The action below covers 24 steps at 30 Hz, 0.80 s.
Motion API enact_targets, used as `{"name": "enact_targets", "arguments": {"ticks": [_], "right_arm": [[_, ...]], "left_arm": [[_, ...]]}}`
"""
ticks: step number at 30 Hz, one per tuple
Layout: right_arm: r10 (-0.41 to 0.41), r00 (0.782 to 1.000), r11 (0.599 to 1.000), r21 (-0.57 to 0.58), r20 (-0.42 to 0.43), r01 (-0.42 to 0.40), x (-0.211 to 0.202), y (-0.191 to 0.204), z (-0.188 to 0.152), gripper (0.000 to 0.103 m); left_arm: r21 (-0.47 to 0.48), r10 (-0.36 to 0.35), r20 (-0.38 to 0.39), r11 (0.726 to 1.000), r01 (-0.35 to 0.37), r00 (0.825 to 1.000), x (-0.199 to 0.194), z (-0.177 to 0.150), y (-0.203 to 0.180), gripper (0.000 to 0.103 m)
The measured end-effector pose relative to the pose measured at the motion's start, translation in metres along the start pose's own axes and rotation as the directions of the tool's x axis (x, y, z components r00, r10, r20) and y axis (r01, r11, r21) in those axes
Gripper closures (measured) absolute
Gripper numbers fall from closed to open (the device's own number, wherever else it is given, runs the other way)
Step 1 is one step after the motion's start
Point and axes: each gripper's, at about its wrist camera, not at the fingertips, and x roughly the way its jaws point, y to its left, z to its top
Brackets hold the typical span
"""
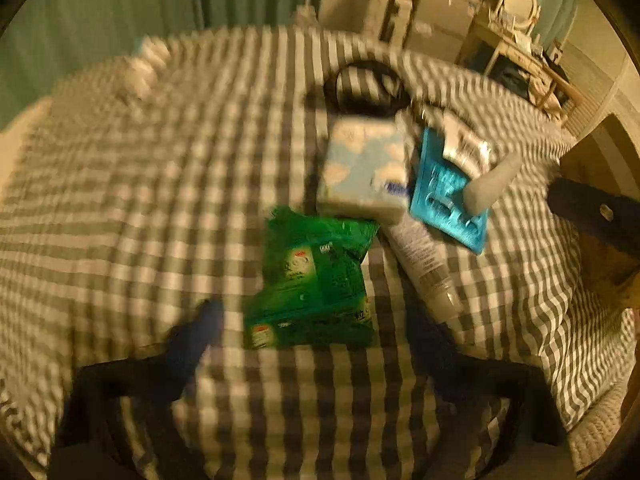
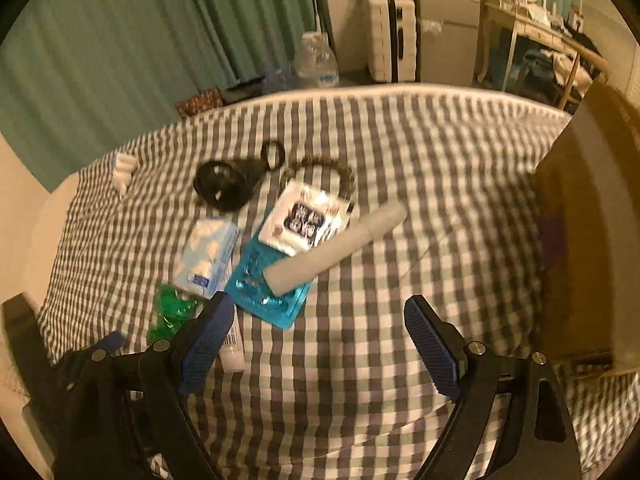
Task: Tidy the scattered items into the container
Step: 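Move both open tools back over the remaining items on the bed, then grasp the green medicine packet with the left tool while the right tool grasps the white tube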
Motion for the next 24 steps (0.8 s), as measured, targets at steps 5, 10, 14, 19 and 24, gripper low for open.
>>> {"name": "enact_targets", "arguments": {"ticks": [5,10,14,19,24], "right_arm": [[0.001,1.000,0.996,-0.087,-0.028,-0.004,0.012,0.022,-0.009,0.016],[0.009,0.997,0.985,-0.173,-0.070,-0.021,0.024,0.052,-0.022,0.016],[-0.026,0.996,0.967,-0.256,-0.091,0.002,0.040,0.072,-0.031,0.016],[-0.026,0.991,0.973,-0.233,-0.129,-0.005,0.065,0.074,-0.031,0.028],[-0.052,0.994,0.965,-0.262,-0.101,0.024,0.070,0.075,-0.028,0.077]], "left_arm": [[-0.036,-0.002,0.038,0.999,0.003,0.999,-0.009,-0.002,0.009,0.070],[-0.159,-0.038,0.104,0.986,0.054,0.994,-0.032,-0.009,0.038,0.070],[-0.171,-0.023,0.107,0.984,0.042,0.994,-0.037,-0.014,0.039,0.070],[-0.193,-0.017,0.106,0.980,0.038,0.994,-0.035,-0.011,0.047,0.070],[-0.230,-0.020,0.104,0.972,0.044,0.994,-0.030,-0.011,0.057,0.070]]}}
